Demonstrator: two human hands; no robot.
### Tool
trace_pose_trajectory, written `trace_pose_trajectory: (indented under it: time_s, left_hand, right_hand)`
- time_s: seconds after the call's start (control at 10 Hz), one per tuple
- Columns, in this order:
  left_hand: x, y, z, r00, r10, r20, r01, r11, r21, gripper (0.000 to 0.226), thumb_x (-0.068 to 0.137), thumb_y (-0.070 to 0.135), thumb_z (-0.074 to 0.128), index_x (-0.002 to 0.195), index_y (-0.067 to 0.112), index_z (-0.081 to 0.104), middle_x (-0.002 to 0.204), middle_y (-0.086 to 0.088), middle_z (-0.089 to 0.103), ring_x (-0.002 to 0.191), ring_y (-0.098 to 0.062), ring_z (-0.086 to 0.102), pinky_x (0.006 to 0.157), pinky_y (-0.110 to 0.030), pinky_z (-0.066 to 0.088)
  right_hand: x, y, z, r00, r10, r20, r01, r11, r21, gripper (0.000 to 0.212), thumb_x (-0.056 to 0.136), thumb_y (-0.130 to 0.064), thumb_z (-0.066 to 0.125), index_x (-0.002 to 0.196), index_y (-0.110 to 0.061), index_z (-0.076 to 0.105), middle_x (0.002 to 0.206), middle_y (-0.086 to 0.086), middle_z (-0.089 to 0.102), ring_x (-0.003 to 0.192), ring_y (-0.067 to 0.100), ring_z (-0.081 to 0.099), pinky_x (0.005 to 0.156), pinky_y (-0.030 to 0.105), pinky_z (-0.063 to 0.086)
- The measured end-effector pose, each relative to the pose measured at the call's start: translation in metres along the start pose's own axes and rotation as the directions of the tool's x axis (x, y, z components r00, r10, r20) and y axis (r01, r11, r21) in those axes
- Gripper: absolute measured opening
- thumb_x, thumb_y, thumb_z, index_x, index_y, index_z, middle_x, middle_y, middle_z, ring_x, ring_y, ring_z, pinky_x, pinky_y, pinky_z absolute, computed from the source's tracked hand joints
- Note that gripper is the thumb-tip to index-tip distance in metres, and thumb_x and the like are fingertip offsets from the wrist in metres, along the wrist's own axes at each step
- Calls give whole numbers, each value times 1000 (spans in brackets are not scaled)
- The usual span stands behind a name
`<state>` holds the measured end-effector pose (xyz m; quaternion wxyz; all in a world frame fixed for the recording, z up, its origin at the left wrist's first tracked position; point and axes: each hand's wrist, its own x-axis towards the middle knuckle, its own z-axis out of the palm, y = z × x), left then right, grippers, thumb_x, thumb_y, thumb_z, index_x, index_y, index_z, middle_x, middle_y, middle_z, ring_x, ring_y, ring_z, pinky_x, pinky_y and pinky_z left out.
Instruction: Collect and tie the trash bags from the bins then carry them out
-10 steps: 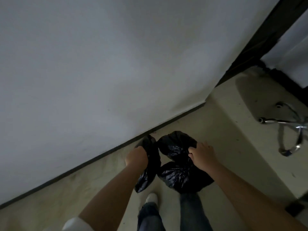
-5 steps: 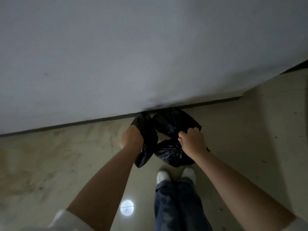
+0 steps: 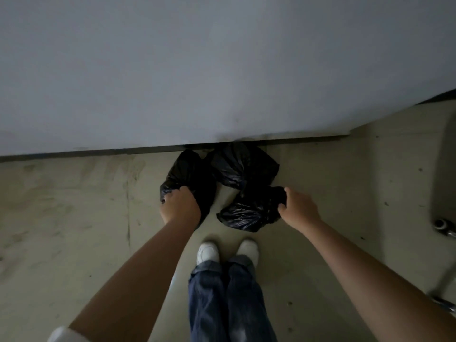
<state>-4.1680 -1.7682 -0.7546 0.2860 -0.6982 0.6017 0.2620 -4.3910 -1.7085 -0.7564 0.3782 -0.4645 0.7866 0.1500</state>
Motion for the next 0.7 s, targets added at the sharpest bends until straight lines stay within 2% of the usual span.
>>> trace_pose_trajectory:
  time_s: [0.1, 0.2, 0.3, 0.4, 0.5, 0.6, 0.7]
  left_hand:
    - [-14, 15, -4, 988, 122, -98, -108, 986, 130, 32, 91, 19, 43, 120, 7, 43, 127, -14, 49, 121, -30, 43, 95, -38, 40]
    - [-25, 37, -12, 951, 289, -109, -265, 945, 191, 29, 91, 19, 41, 119, 10, 45, 124, -12, 50, 118, -29, 43, 95, -37, 39]
    - [-31, 64, -22, 907, 399, -137, -374, 910, 177, 28, 92, 18, 39, 118, 11, 46, 123, -10, 50, 118, -29, 43, 96, -36, 36]
    - [-32, 81, -29, 872, 460, -164, -434, 884, 171, 28, 92, 19, 39, 118, 11, 45, 124, -9, 50, 119, -28, 42, 100, -35, 34]
    - [-32, 85, -35, 869, 465, -167, -443, 883, 153, 29, 93, 20, 38, 119, 11, 44, 127, -9, 47, 121, -27, 39, 104, -35, 30]
    - [-30, 78, -37, 873, 455, -176, -434, 889, 143, 34, 94, 21, 37, 125, 9, 40, 135, -11, 41, 129, -28, 33, 110, -35, 25]
    - [-26, 65, -38, 875, 440, -203, -419, 897, 142, 50, 96, 22, 35, 141, 6, 23, 153, -16, 20, 143, -29, 13, 117, -37, 12]
  right_hand:
    - [4, 31, -32, 997, 65, -52, -68, 996, -61, 32, 87, -6, 47, 119, -6, 51, 113, 17, 61, 106, 34, 56, 76, 35, 47]
    - [20, 39, -65, 994, 1, -107, -15, 992, -128, 23, 82, 3, 45, 99, -4, 59, 103, 18, 62, 100, 34, 55, 64, 29, 38]
    - [34, 40, -89, 986, -66, -156, 37, 983, -180, 21, 82, 3, 45, 98, -5, 56, 106, 21, 59, 103, 35, 52, 66, 30, 33]
    - [42, 41, -98, 981, -94, -169, 50, 967, -250, 32, 85, -1, 45, 116, -5, 51, 117, 21, 55, 114, 36, 46, 80, 36, 43]
    - [45, 43, -93, 987, -85, -136, 45, 960, -275, 36, 87, -4, 45, 123, -7, 47, 121, 19, 52, 116, 36, 44, 89, 38, 43]
    - [45, 47, -78, 998, -40, -41, 30, 973, -230, 37, 90, -5, 41, 126, -7, 43, 123, 20, 50, 114, 36, 45, 88, 40, 43]
    - [41, 51, -70, 1000, 16, 24, -12, 988, -157, 41, 93, -11, 41, 133, -7, 37, 132, 22, 43, 121, 39, 40, 94, 42, 41]
